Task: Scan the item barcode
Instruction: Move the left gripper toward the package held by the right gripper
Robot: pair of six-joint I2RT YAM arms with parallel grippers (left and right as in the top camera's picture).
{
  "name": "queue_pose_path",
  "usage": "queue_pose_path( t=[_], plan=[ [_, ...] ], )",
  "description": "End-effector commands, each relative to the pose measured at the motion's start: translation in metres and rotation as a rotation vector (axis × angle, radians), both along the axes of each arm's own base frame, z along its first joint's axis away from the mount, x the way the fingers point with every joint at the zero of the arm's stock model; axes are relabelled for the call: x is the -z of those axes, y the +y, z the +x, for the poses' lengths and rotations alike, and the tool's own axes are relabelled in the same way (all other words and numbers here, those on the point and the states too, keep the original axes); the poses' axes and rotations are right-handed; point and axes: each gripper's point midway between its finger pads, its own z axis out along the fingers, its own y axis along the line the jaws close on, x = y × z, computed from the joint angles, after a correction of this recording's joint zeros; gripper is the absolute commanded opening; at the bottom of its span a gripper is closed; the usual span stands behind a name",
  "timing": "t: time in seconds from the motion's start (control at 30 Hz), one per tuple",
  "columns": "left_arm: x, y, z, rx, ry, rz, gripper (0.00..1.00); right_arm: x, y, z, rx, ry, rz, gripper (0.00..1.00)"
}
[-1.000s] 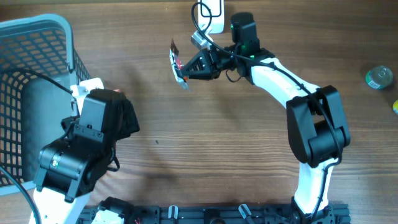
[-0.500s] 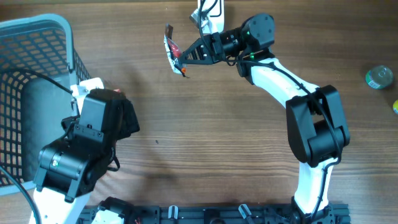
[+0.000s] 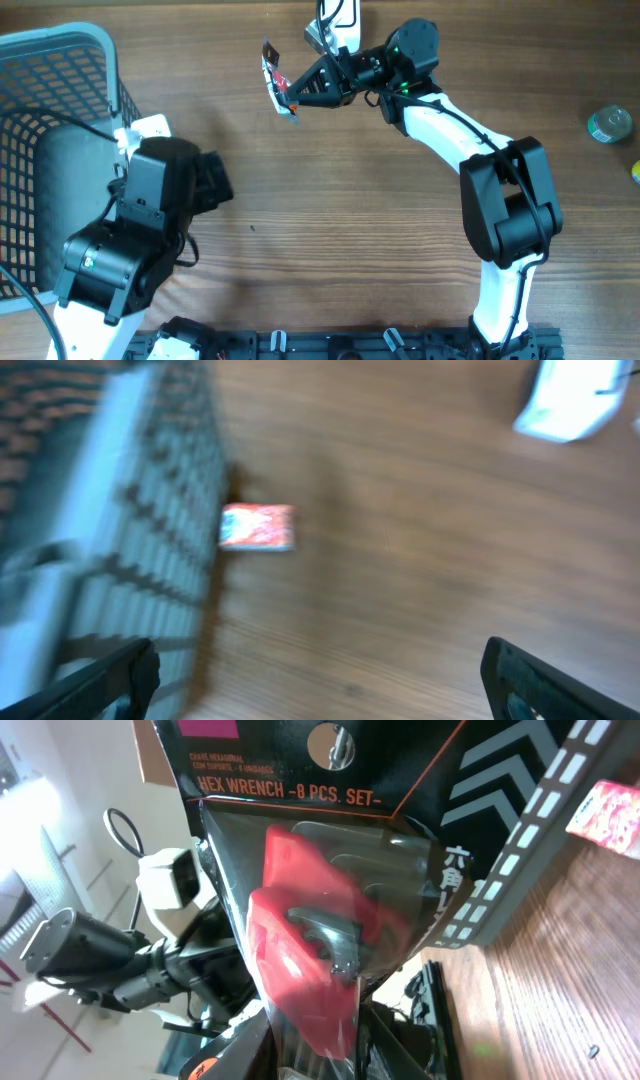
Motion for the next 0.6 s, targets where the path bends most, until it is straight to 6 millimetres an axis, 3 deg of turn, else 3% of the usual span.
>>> queue_pose_path(
  t=[0.0,0.1,0.3,0.43,0.57],
  plan=[
    [-0.001,-0.045,0.012,0.124,0.0,-0.211,1.0,0.0,-0.004,-0.008,-0.056,0.023,-0.032,0.23],
    [0.0,-0.051,0.029,0.013,-0.02,-0.325,1.0,0.001,-0.004,-0.008,-0.056,0.042,-0.039,0.24],
    [0.019,-0.042,0.046,-0.203,0.035,-0.504,1.0,0.003,-0.005,-0.007,-0.054,0.067,-0.047,0.23],
    [0.009,-0.057,0.065,-0.121,0.044,-0.71,1.0,0.003,-0.006,-0.005,-0.051,0.066,-0.047,0.23],
    [-0.011,-0.052,0.083,-0.062,-0.017,-0.827,1.0,0.003,-0.006,-0.005,-0.051,0.067,-0.047,0.23]
  ],
)
